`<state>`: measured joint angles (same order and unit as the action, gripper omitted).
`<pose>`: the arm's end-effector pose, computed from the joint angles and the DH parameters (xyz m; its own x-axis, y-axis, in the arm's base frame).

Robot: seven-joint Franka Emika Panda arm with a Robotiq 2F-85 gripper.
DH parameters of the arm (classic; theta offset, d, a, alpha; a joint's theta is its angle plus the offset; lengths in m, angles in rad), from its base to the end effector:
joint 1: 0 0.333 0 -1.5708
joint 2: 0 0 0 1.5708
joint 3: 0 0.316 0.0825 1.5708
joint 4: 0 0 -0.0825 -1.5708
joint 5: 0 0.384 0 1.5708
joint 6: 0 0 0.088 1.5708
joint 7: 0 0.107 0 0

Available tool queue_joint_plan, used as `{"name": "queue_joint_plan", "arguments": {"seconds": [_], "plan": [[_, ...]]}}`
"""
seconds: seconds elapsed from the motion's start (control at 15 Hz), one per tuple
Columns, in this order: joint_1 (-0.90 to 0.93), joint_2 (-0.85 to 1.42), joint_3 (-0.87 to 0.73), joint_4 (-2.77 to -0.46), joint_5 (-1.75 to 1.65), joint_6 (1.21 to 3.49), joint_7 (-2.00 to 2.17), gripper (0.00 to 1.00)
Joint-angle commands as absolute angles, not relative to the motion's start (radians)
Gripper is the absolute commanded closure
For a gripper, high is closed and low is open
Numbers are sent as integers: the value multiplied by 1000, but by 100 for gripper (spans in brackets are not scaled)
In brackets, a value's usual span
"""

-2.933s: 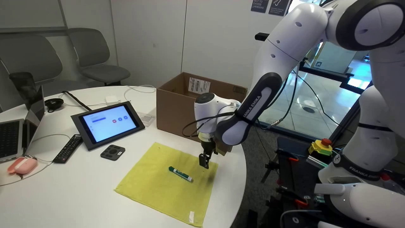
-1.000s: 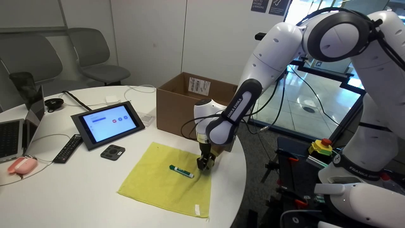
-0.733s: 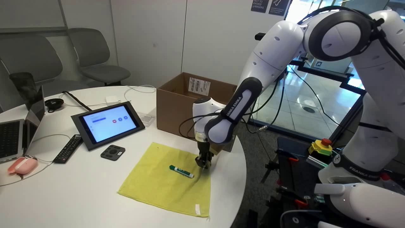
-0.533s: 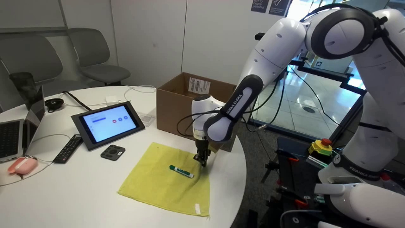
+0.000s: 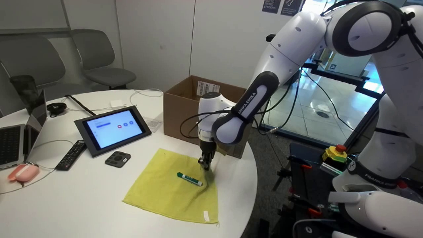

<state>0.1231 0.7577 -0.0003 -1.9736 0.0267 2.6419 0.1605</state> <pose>0.5797 0.0708 0.0722 0.9940 -0.0615 -0.0899 -0.0614 -0.9981 0.0040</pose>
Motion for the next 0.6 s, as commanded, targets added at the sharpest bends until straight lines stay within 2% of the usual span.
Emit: {"name": "queue_joint_plan", "arguments": {"seconds": [0.0, 0.4, 0.53], "plan": [[111, 683, 45, -2041, 3, 2698, 58, 96], [165, 636, 123, -2087, -75, 2733, -68, 94], [238, 667, 103, -2062, -132, 2723, -35, 96]]}}
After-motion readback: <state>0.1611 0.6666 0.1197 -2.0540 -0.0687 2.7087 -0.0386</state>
